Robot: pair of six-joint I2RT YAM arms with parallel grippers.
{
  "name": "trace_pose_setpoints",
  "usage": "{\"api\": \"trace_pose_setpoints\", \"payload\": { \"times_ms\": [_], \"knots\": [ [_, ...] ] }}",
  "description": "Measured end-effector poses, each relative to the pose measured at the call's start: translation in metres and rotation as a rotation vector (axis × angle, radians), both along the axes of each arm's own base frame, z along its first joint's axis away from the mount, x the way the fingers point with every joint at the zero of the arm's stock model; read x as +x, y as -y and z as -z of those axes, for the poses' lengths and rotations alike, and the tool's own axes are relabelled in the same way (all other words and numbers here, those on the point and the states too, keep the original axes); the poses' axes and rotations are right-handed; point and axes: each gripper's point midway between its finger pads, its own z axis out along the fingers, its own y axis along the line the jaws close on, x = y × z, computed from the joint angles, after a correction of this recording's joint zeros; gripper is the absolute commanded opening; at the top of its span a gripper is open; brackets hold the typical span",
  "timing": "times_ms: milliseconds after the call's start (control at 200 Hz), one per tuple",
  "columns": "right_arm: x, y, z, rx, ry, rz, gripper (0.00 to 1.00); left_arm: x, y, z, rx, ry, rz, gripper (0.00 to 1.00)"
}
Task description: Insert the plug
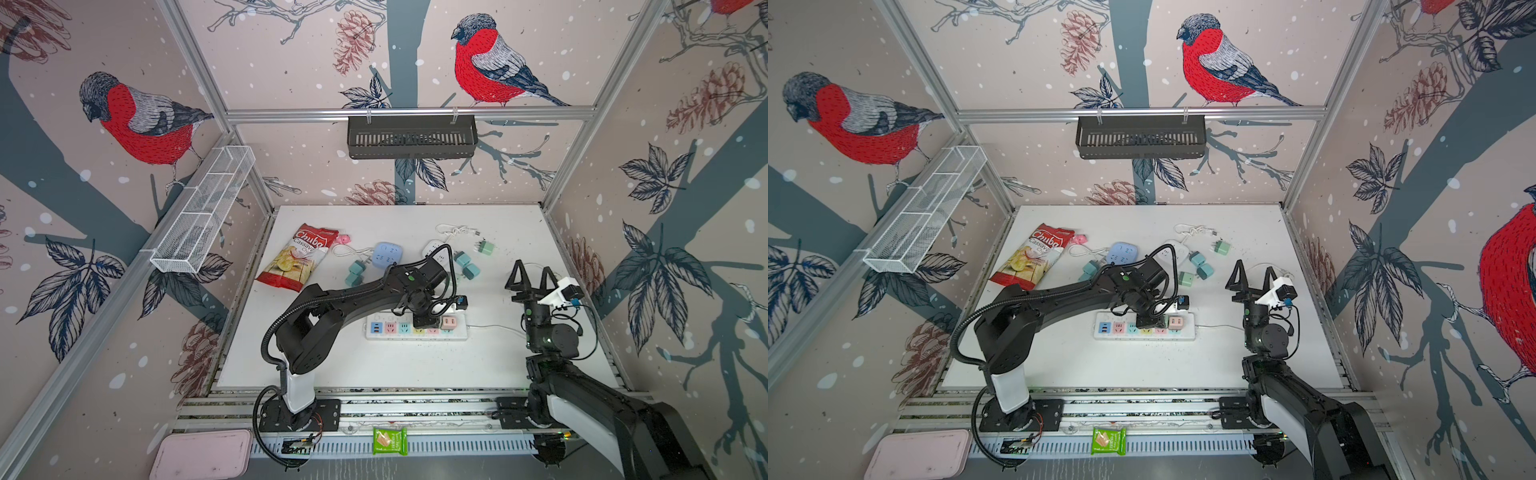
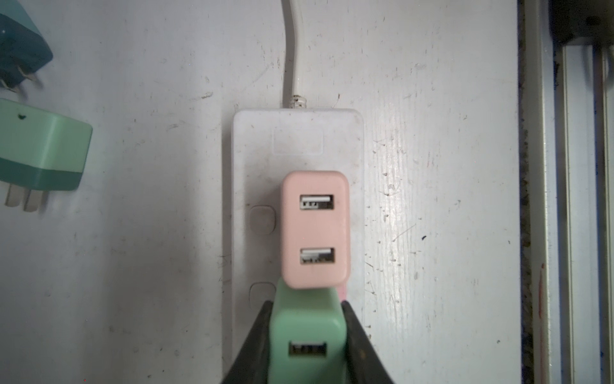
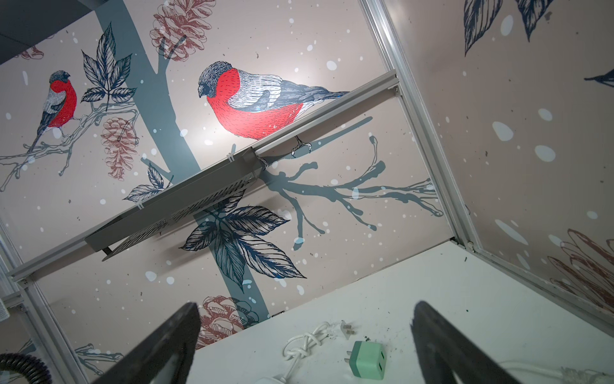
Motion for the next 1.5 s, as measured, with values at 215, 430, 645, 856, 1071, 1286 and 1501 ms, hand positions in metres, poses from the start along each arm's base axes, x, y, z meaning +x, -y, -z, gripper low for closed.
{"api": "trace_pose_setpoints", "payload": {
  "times_ms": [215,430,645,856,1071,1286,1501],
  "knots": [
    [0.000,0.002,0.001,0.013,-0.003,0.002,1.00,0.000,0.001,0.001,-0.009,0.000,0.001,0.00],
    [0.001,0.004,0.001,0.017,-0.003,0.007,1.00,0.000,0.001,0.008,0.005,-0.010,0.001,0.00],
    [0.001,0.004,0.001,0.020,-0.002,0.007,1.00,0.001,0.001,0.010,0.016,-0.018,0.001,0.00],
    [0.001,0.006,0.002,0.024,-0.008,0.012,1.00,0.001,0.001,0.007,0.013,-0.010,-0.001,0.98],
    [0.007,0.021,0.028,0.081,-0.119,0.082,1.00,0.003,0.003,-0.021,-0.042,0.033,-0.010,0.99],
    [0.009,0.036,0.070,0.166,-0.284,0.161,1.00,0.009,0.003,-0.073,-0.153,0.131,-0.045,0.99],
    [0.008,0.049,0.090,0.310,-0.349,0.221,1.00,0.025,-0.021,-0.151,-0.376,0.371,-0.233,0.99]
  ]
}}
